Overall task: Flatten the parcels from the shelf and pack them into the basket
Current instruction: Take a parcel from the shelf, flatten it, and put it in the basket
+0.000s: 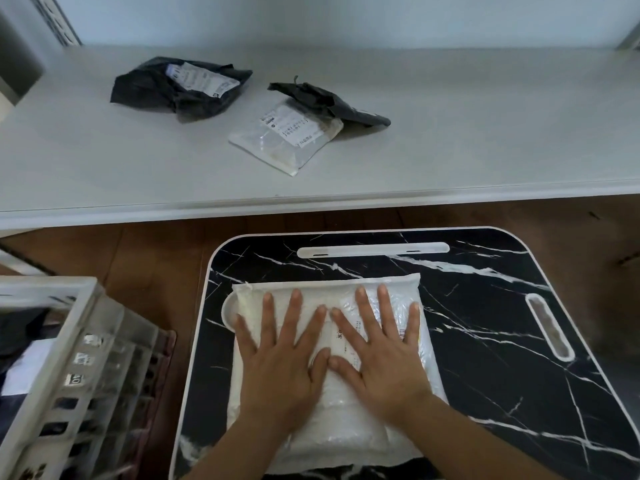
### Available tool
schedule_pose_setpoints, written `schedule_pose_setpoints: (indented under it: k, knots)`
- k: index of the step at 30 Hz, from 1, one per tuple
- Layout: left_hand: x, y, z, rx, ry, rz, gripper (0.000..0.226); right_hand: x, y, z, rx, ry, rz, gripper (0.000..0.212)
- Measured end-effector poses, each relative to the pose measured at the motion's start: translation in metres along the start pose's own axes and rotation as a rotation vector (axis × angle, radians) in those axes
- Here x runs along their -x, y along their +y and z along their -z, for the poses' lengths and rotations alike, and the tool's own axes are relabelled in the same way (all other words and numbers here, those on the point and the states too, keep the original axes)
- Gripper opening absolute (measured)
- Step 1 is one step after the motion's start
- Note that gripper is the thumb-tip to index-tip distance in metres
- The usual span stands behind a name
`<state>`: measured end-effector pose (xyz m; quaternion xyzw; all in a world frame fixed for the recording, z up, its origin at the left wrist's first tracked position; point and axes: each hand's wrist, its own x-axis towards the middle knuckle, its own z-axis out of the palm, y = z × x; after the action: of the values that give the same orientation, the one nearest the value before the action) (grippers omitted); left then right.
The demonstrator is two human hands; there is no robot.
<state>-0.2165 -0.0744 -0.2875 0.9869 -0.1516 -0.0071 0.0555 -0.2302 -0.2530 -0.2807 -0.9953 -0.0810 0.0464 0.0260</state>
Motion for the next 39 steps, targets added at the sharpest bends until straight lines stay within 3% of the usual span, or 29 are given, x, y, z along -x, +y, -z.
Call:
schedule_pose_setpoints:
  k: [24,33,39]
  knots:
    - [-0.007,0.000,0.004,0.027,-0.192,0.026,0.057,-0.006,0.001,0.012,-0.075,-0.262,-0.002,0.066]
    - [-0.008,0.001,0.007,0.055,-0.192,0.033,0.070,-0.007,0.002,0.011,-0.122,-0.287,-0.009,0.073]
    - [-0.005,0.001,0.002,0.044,-0.190,0.036,0.058,-0.005,0.001,0.009,-0.119,-0.265,-0.008,0.067]
